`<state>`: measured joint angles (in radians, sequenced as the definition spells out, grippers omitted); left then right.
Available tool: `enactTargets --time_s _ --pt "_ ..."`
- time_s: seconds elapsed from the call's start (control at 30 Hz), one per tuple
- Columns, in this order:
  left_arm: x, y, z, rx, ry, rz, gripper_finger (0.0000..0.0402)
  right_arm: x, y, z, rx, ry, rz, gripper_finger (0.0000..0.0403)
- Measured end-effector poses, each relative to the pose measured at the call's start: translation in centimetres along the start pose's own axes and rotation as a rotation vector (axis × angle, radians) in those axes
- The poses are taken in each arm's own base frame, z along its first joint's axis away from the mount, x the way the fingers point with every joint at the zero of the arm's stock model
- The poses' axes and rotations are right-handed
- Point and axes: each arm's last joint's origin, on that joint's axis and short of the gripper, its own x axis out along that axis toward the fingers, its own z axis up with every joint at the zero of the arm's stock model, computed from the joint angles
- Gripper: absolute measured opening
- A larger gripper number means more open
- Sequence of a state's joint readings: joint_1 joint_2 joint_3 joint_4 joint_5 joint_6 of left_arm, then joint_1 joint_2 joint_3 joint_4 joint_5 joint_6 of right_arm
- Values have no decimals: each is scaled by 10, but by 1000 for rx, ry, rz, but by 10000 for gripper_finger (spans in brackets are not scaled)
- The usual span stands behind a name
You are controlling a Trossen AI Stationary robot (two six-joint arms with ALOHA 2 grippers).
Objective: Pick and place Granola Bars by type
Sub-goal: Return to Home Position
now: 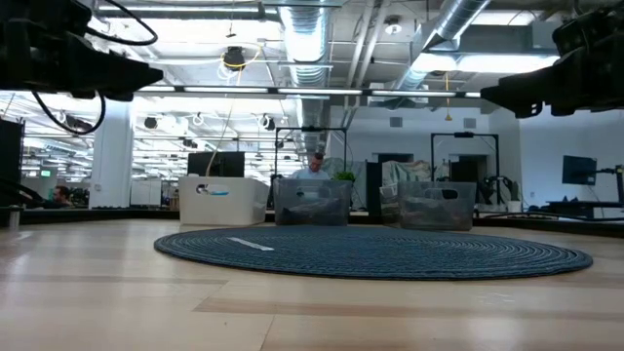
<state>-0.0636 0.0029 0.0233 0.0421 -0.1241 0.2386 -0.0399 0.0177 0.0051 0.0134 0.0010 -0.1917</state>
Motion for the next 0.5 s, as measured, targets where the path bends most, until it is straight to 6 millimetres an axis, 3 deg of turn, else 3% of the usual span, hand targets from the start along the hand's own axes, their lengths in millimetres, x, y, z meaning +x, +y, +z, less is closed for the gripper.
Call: enactTargets --time_s 0.5 --pt "0 2 -2 -40 10 95 174 0 0 0 -2 0 -1 240"
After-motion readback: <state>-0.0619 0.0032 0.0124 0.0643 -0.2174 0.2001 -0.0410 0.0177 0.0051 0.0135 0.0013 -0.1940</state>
